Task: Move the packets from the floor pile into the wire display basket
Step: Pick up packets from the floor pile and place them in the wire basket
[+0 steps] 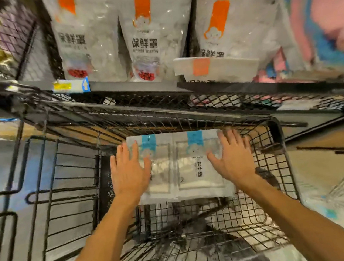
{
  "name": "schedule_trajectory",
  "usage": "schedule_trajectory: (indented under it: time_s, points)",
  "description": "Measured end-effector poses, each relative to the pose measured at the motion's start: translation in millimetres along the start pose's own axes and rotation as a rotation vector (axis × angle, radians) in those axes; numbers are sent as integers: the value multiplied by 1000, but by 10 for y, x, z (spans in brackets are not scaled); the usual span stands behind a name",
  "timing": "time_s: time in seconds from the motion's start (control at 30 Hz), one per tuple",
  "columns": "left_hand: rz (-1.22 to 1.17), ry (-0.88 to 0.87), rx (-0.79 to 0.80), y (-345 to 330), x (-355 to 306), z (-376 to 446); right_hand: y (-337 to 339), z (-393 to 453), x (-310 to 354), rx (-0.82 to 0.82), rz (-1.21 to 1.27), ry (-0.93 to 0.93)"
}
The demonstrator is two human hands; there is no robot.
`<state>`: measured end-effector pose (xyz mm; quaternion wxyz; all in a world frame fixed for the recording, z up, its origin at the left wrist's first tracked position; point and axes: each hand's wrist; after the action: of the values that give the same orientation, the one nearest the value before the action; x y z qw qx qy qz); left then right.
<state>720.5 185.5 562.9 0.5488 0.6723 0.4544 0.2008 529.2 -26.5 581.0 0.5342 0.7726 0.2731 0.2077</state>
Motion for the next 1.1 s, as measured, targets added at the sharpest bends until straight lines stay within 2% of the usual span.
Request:
schedule_trajectory:
  time_s: [0.2, 0.4, 0.53, 0.8, 1.1]
  points:
    - [3, -15, -121, 737, -300, -423, 726, -279, -127, -30, 11, 48]
    - [-33, -59, -230, 1479, -540, -814, 1442, -596, -192, -128, 26, 87]
    - [-23, -126, -218, 1884, -621, -986, 1800, -927, -233, -173, 58, 59]
    - [-1, -449, -243, 2280, -1029, -1322, 2068, -1987, -576, -325, 131, -140]
    - [6, -850, -88, 1842, -2105, -2187, 1833, -3698, -1481, -401, 206, -548]
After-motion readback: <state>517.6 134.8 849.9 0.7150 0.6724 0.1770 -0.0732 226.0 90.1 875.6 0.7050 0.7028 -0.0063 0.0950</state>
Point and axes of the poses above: each hand's wrist, its own z-axis towards the middle knuckle, its own y-axis out of the back of the hand, x = y × z, and after that the axes turned 6 degrees about -z, right-handed
